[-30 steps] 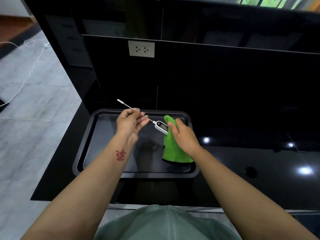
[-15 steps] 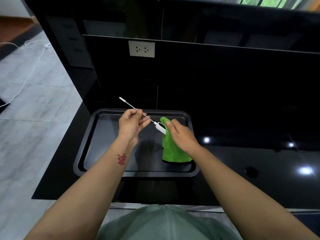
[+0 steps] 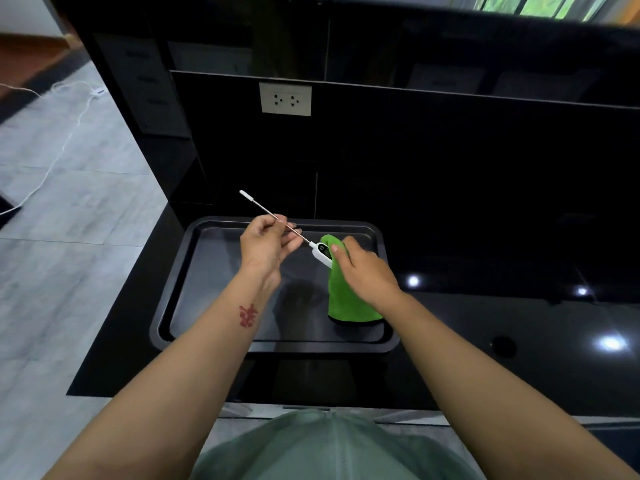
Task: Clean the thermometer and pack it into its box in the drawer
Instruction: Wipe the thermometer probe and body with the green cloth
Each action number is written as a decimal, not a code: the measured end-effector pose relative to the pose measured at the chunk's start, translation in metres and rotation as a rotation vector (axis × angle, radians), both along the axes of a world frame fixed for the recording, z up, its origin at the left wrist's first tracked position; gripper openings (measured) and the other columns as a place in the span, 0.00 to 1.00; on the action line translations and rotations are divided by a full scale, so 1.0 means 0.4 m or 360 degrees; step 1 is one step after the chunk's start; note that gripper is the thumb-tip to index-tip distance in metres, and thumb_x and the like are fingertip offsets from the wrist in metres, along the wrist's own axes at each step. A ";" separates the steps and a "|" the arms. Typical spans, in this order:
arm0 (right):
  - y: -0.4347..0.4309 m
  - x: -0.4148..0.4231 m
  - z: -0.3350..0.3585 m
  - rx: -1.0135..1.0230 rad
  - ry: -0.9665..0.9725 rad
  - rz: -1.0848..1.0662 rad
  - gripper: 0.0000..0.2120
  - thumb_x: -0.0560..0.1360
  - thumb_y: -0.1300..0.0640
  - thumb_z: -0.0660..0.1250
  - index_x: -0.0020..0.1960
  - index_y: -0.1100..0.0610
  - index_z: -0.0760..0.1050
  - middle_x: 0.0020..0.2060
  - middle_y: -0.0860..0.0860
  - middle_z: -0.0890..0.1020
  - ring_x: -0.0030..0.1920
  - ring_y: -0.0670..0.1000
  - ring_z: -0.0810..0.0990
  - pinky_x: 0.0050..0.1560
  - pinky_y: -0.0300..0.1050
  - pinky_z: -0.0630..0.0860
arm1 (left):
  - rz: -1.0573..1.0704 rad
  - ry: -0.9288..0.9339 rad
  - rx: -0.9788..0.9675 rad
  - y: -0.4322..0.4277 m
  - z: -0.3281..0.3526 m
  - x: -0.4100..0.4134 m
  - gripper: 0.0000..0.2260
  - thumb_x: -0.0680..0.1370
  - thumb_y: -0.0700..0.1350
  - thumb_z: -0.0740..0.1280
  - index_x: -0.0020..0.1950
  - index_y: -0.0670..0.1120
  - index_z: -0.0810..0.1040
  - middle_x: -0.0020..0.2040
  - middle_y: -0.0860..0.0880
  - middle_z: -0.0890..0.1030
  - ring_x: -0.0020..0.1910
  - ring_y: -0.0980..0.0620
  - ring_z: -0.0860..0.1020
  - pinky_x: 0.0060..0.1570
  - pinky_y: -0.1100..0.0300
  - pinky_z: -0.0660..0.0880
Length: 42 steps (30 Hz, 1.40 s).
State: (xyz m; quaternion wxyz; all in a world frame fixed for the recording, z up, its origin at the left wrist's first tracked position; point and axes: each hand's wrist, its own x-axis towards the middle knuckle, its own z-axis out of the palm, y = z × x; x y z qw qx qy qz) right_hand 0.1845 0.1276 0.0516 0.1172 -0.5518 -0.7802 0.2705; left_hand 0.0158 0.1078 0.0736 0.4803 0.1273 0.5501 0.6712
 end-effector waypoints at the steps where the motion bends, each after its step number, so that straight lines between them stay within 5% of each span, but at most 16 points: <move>1: 0.000 -0.005 0.006 0.0021 -0.0010 0.0011 0.18 0.81 0.39 0.46 0.54 0.51 0.65 0.40 0.54 0.79 0.41 0.58 0.78 0.41 0.53 0.74 | -0.0026 -0.0003 -0.0002 -0.002 -0.002 0.010 0.07 0.81 0.37 0.62 0.43 0.43 0.73 0.40 0.44 0.78 0.39 0.49 0.80 0.35 0.62 0.81; 4: 0.007 -0.008 0.014 -0.0053 0.0146 -0.0043 0.18 0.80 0.39 0.49 0.53 0.51 0.68 0.39 0.53 0.79 0.41 0.56 0.78 0.41 0.52 0.74 | -0.0035 -0.0058 0.0031 -0.004 0.003 0.012 0.07 0.81 0.36 0.62 0.43 0.43 0.74 0.40 0.44 0.78 0.38 0.49 0.80 0.35 0.61 0.82; 8: 0.016 0.000 -0.003 -0.0272 0.0537 -0.0282 0.16 0.80 0.41 0.55 0.39 0.50 0.66 0.34 0.48 0.74 0.37 0.51 0.74 0.40 0.47 0.69 | 0.0029 -0.0064 0.0084 -0.001 0.020 -0.016 0.08 0.81 0.38 0.62 0.42 0.44 0.73 0.40 0.45 0.78 0.39 0.50 0.80 0.39 0.61 0.82; 11: 0.007 -0.004 -0.016 -0.0323 0.0661 -0.0366 0.14 0.80 0.42 0.57 0.41 0.51 0.68 0.32 0.46 0.73 0.35 0.48 0.73 0.39 0.46 0.68 | -0.0016 -0.0032 0.0081 -0.010 0.022 -0.014 0.07 0.81 0.39 0.62 0.43 0.45 0.73 0.40 0.46 0.78 0.39 0.51 0.80 0.42 0.60 0.82; 15: -0.004 -0.009 -0.026 -0.0267 0.0814 -0.0466 0.13 0.80 0.44 0.59 0.41 0.49 0.67 0.32 0.46 0.73 0.34 0.46 0.72 0.38 0.44 0.68 | -0.0418 0.0385 -0.0250 -0.026 0.003 0.013 0.06 0.79 0.47 0.66 0.42 0.50 0.75 0.42 0.52 0.77 0.40 0.54 0.75 0.43 0.59 0.74; 19: -0.019 -0.015 -0.018 -0.0224 0.0839 -0.0432 0.12 0.81 0.45 0.58 0.45 0.52 0.68 0.31 0.45 0.72 0.31 0.44 0.71 0.32 0.37 0.67 | -0.0789 0.0663 -0.0443 -0.045 -0.020 0.060 0.11 0.78 0.53 0.67 0.45 0.46 0.78 0.40 0.53 0.75 0.41 0.56 0.71 0.38 0.63 0.67; 22: -0.030 -0.017 -0.019 -0.0232 0.0854 -0.0391 0.12 0.81 0.45 0.57 0.47 0.53 0.68 0.31 0.46 0.71 0.30 0.44 0.70 0.32 0.40 0.67 | -0.0697 0.0654 -0.0431 -0.041 -0.027 0.073 0.11 0.76 0.52 0.70 0.37 0.49 0.77 0.40 0.52 0.80 0.46 0.54 0.75 0.44 0.61 0.70; 27: -0.025 0.011 -0.045 -0.0197 0.0779 -0.0534 0.09 0.82 0.49 0.57 0.53 0.56 0.65 0.34 0.48 0.72 0.34 0.49 0.72 0.36 0.45 0.69 | -0.0411 0.0559 -0.0371 -0.020 -0.002 0.033 0.06 0.78 0.46 0.65 0.41 0.49 0.75 0.44 0.48 0.79 0.45 0.50 0.74 0.44 0.59 0.69; 31: 0.005 0.043 -0.048 -0.0386 0.1018 -0.0900 0.10 0.81 0.58 0.58 0.61 0.60 0.65 0.45 0.52 0.75 0.47 0.54 0.76 0.48 0.46 0.71 | -0.0826 0.0313 -0.0259 -0.044 0.022 0.022 0.05 0.83 0.44 0.57 0.47 0.49 0.69 0.48 0.43 0.83 0.44 0.45 0.80 0.51 0.51 0.76; 34: 0.026 0.045 -0.032 -0.0528 0.1331 -0.1073 0.01 0.79 0.63 0.62 0.50 0.60 0.72 0.48 0.58 0.78 0.48 0.57 0.79 0.50 0.50 0.75 | -0.1134 0.0190 -0.0252 -0.072 0.032 0.052 0.03 0.84 0.44 0.56 0.53 0.46 0.68 0.50 0.38 0.83 0.44 0.42 0.83 0.48 0.47 0.81; 36: 0.038 0.044 -0.018 -0.0582 0.1549 -0.1133 0.03 0.78 0.66 0.63 0.46 0.60 0.73 0.46 0.60 0.80 0.47 0.58 0.80 0.50 0.52 0.77 | -0.1349 0.0146 -0.0286 -0.087 0.034 0.065 0.06 0.83 0.44 0.58 0.58 0.44 0.69 0.50 0.37 0.83 0.44 0.40 0.84 0.45 0.48 0.82; 39: 0.051 0.044 0.018 -0.0709 0.1903 -0.1180 0.07 0.79 0.66 0.61 0.56 0.62 0.72 0.48 0.56 0.81 0.48 0.55 0.80 0.49 0.54 0.77 | -0.1673 0.0216 -0.0296 -0.105 0.036 0.071 0.10 0.82 0.46 0.62 0.59 0.41 0.72 0.52 0.37 0.83 0.45 0.40 0.84 0.43 0.50 0.82; 42: 0.055 0.039 0.048 -0.0868 0.2161 -0.1201 0.10 0.80 0.62 0.59 0.61 0.53 0.69 0.51 0.52 0.79 0.51 0.55 0.79 0.55 0.65 0.73 | -0.1721 0.0293 -0.0300 -0.113 0.034 0.078 0.10 0.81 0.48 0.64 0.53 0.41 0.74 0.49 0.38 0.84 0.40 0.42 0.84 0.42 0.51 0.83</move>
